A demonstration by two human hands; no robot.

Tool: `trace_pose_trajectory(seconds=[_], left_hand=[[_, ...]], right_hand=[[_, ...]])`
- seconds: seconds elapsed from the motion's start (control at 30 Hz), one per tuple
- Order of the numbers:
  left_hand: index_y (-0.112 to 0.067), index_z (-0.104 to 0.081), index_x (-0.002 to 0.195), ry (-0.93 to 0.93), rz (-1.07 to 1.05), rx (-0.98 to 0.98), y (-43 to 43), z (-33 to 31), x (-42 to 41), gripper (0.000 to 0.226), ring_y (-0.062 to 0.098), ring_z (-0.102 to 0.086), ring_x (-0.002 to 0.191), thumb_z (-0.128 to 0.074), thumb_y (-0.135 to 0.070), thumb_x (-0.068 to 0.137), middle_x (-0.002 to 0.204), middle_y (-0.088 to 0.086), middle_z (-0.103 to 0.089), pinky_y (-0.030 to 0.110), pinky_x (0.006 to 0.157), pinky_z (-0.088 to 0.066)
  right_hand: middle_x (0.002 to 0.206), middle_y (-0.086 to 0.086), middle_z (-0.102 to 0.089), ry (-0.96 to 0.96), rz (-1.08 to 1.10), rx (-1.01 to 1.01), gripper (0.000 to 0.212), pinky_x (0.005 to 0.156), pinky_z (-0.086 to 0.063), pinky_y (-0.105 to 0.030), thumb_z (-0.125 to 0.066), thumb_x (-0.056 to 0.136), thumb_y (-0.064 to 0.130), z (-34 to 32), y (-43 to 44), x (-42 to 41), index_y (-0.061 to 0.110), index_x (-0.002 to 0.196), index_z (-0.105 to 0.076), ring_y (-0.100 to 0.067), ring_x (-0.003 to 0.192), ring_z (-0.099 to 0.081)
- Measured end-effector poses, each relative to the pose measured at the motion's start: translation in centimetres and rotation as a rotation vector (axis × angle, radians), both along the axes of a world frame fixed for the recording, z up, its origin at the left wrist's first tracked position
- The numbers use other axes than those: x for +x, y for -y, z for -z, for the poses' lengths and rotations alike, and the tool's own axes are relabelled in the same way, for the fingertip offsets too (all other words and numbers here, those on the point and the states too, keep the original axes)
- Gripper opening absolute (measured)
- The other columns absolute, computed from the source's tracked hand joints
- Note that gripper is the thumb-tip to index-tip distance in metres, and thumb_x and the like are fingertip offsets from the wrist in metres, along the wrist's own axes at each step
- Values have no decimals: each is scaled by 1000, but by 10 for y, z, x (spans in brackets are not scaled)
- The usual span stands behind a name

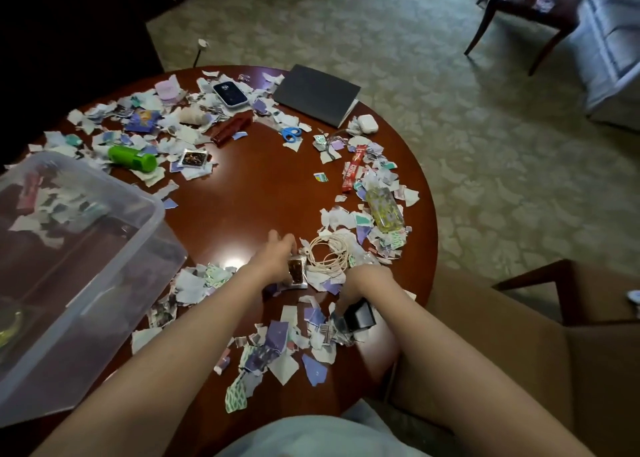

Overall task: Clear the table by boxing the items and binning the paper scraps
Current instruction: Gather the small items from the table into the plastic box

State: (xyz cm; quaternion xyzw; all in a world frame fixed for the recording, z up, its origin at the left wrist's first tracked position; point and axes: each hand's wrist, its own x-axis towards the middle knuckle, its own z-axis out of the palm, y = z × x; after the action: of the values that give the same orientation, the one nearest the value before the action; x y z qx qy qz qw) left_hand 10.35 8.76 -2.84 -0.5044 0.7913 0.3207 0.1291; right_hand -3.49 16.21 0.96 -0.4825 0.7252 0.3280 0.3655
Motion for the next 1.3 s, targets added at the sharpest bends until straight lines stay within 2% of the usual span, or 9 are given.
trace_pose_trajectory(seconds=[0.17, 0.3, 0.47, 0.57, 0.7, 0.83, 0.93, 1.17, 1.3], left_hand=[[-17, -42, 107, -23, -72, 7, 4, 2, 0, 52, 22, -43, 92, -77, -6, 69, 119, 8, -33, 28, 70, -39], [-19, -54, 106, -18, -32, 16, 7, 5, 4, 38, 24, -43, 105, -72, -12, 74, 106, 4, -35, 27, 75, -36], [-33, -58, 80, -7, -29, 8, 11, 3, 10, 12, 25, -44, 113, -69, -35, 79, 103, 3, -47, 37, 94, -40], [-34, -56, 63, -11, -26, 11, 17, -7, 14, 21, 25, -45, 114, -68, -39, 79, 101, 0, -54, 38, 94, -40], [-25, -60, 74, 4, -40, 95, 27, -31, 22, 17, 15, -44, 94, -65, -37, 84, 90, -5, -55, 38, 94, -34], [-20, -52, 67, -139, -58, 256, 35, -57, 34, 24, 9, -44, 70, -61, -25, 88, 74, -5, -49, 23, 63, -35], [-18, -47, 69, -233, -144, 263, 42, -75, 50, 24, 10, -43, 69, -57, -21, 90, 76, -3, -47, 22, 61, -34], [-16, -43, 73, -449, -385, 253, 48, -120, 110, 21, 15, -45, 66, -44, -17, 94, 78, 3, -49, 22, 56, -36], [-17, -45, 80, -531, -528, 173, 47, -139, 157, 17, 10, -48, 58, -44, -20, 97, 79, 2, -49, 20, 45, -35]], right_hand=[[102, -7, -57, 27, 6, -27, 54, 81, -50, -31, -64, 80, 44, 11, -6, 5, 9, 120, -58, -23, 96, -60], [100, -8, -55, 144, 142, 93, 47, 82, -51, -32, -65, 81, 33, 5, -3, 4, 6, 119, -56, -24, 89, -58], [88, -13, -51, 305, 357, 249, 23, 97, -44, -38, -49, 91, 25, -19, 9, -1, 5, 103, -48, -33, 122, -51], [106, -17, -47, 382, 448, 230, 28, 100, -42, -44, -46, 88, 25, -29, 17, -2, 5, 107, -41, -36, 126, -45], [115, -18, -48, 449, 483, 165, 34, 89, -47, -43, -48, 84, 23, -36, 29, -4, 8, 114, -39, -36, 116, -51], [103, -15, -53, 563, 488, 134, 19, 78, -50, -37, -46, 84, 22, -46, 42, -1, 11, 99, -46, -30, 96, -57], [95, -12, -51, 624, 461, 44, 10, 74, -52, -35, -46, 87, 22, -59, 53, 9, 13, 90, -48, -25, 85, -56], [107, -16, -47, 788, 370, -35, 11, 66, -56, -35, -50, 85, 21, -80, 84, 50, 12, 90, -47, -32, 93, -53], [91, -10, -50, 841, 251, -147, 9, 58, -49, -26, -48, 88, 20, -91, 100, 82, 12, 89, -46, -21, 78, -53]])
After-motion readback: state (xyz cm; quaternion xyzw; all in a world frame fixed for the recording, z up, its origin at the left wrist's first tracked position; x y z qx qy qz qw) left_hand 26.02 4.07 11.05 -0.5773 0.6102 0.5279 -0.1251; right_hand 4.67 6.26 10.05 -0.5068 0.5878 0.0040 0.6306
